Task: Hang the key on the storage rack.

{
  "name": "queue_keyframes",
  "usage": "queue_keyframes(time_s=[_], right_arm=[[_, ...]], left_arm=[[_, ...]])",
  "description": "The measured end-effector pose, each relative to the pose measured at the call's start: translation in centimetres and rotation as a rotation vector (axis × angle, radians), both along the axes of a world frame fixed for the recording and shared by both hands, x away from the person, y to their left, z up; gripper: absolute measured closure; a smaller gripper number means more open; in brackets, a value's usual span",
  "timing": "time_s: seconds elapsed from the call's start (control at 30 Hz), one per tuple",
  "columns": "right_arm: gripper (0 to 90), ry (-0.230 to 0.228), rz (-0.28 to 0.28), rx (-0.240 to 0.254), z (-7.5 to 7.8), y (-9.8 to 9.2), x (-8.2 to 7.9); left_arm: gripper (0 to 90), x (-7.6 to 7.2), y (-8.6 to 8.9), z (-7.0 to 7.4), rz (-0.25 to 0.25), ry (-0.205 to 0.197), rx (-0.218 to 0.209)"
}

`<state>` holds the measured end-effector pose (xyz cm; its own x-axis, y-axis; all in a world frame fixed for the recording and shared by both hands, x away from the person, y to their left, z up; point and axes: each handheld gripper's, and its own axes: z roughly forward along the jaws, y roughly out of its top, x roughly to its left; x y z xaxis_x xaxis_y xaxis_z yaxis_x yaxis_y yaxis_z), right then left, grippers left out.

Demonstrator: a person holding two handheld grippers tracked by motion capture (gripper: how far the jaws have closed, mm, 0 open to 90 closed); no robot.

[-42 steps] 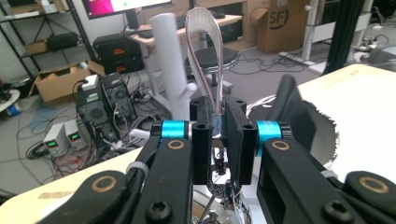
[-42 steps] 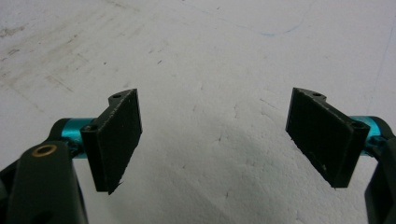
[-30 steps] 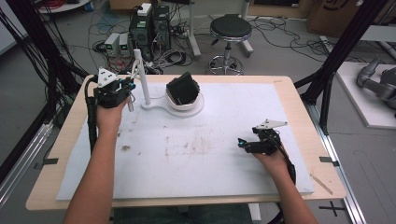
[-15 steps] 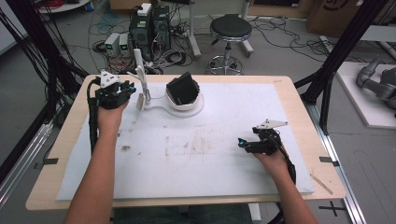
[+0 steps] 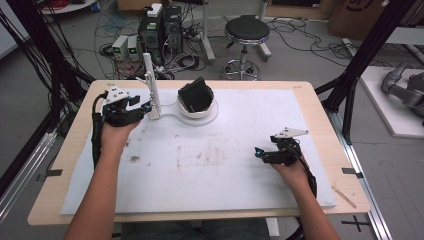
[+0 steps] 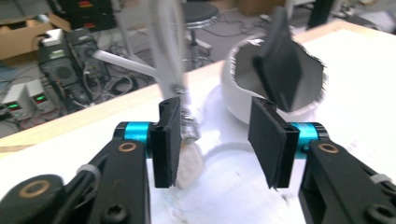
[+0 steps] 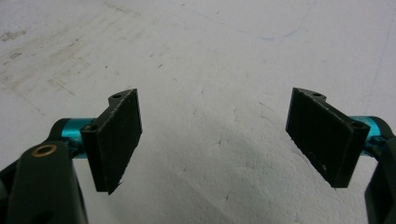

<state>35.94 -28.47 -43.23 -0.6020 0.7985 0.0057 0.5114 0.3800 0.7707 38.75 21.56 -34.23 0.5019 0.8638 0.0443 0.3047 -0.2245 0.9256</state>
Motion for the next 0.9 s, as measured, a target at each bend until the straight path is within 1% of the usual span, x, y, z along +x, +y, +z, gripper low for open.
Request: queue_keyframes(time_s=[0.1, 0.27, 0.37, 0.4, 0.47, 0.53, 0.6, 0.7, 0.77, 0.87, 0.9], right_arm=[[18.6, -0.004, 0.002, 0.002, 0.1, 0.0, 0.0], [18.6, -0.006, 0.005, 0.005, 0.1, 0.1, 0.0], [18.6, -0.007, 0.003, 0.008, 0.1, 0.0, 0.1], [18.6, -0.009, 0.004, 0.009, 0.1, 0.0, 0.1], [18.6, -0.012, 0.006, 0.008, 0.1, 0.0, 0.1], [18.6, -0.009, 0.004, 0.01, 0.1, 0.0, 0.1], [18.6, -0.005, 0.009, 0.009, 0.1, 0.0, 0.1], [18.6, -0.009, 0.01, 0.005, 0.0, 0.1, 0.2], [18.6, -0.007, 0.007, 0.007, 0.0, 0.0, 0.2], [18.6, -0.007, 0.007, 0.013, 0.0, -0.1, 0.3], [18.6, -0.007, 0.001, 0.019, 0.0, -0.2, 0.3]], left_arm=[[45.4, -0.7, -0.4, 0.0, -0.047, 0.011, -0.006], [39.8, -2.0, -1.0, -0.3, -0.121, 0.012, -0.033], [37.7, -2.4, -1.2, -0.4, -0.153, 0.024, -0.027], [36.3, -2.6, -1.2, -0.4, -0.164, 0.026, -0.033], [36.1, -2.9, -1.4, -0.6, -0.194, 0.031, -0.018], [34.3, -3.1, -1.6, -0.9, -0.213, 0.036, -0.016], [33.3, -3.2, -1.6, -1.3, -0.232, 0.044, -0.029], [29.7, -3.4, -1.7, -1.7, -0.256, 0.053, -0.038], [28.0, -3.5, -1.7, -2.0, -0.282, 0.061, -0.042], [26.4, -3.7, -1.7, -2.6, -0.316, 0.072, -0.027], [25.6, -3.6, -1.6, -2.8, -0.319, 0.077, -0.022]])
